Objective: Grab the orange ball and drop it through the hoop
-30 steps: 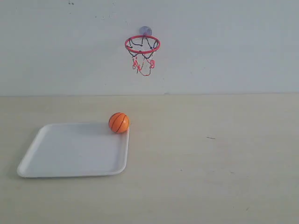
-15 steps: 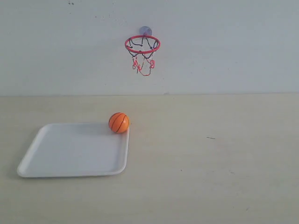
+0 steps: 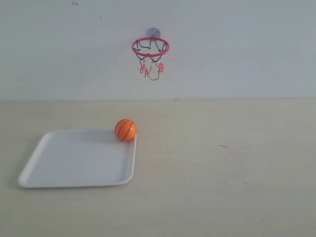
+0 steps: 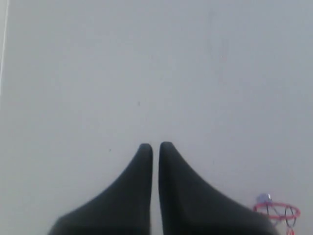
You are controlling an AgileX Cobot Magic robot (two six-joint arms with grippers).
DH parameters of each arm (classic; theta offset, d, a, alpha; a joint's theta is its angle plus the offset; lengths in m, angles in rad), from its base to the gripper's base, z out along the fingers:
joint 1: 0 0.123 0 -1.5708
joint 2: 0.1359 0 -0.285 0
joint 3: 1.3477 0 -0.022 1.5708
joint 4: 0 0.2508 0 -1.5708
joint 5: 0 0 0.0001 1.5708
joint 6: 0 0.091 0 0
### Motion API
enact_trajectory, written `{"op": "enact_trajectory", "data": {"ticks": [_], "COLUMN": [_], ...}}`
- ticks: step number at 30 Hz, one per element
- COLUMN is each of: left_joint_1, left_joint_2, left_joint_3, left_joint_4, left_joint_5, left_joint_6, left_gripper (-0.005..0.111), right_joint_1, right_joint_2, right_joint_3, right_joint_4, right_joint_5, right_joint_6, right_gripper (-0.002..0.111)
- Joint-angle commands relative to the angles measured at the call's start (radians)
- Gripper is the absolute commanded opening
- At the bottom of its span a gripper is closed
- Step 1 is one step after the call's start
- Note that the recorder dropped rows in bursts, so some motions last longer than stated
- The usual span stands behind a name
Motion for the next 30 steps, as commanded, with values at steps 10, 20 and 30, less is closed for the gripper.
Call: {"op": "enact_trajectory", "data": {"ticks": [10,20,30], "left_joint_1": [0.000,-0.001,-0.157], "left_joint_2": [0.549,0.924,1.259], "left_joint_3": [-0.406,-0.448,-0.763], "left_joint_4": [-0.063,-0.108,0.843], "left_joint_5": [0.724,0.311,0.362], "left_joint_6": [-0.161,-0.287,-0.981], "left_gripper": [0.004,0.004,0.004], "right_joint_1": [0.003,0.003,0.003], "right_joint_2": [-0.004,-0.004,-0.004], "right_joint_3": [-0.001,-0.001,-0.001], "right_joint_4": [-0.003,-0.003,-0.003], "right_joint_5": [-0.011,-0.011,-0.011], "right_joint_6": [0.000,0.000,0.000], "right_gripper": [0.000,0.000,0.000]}}
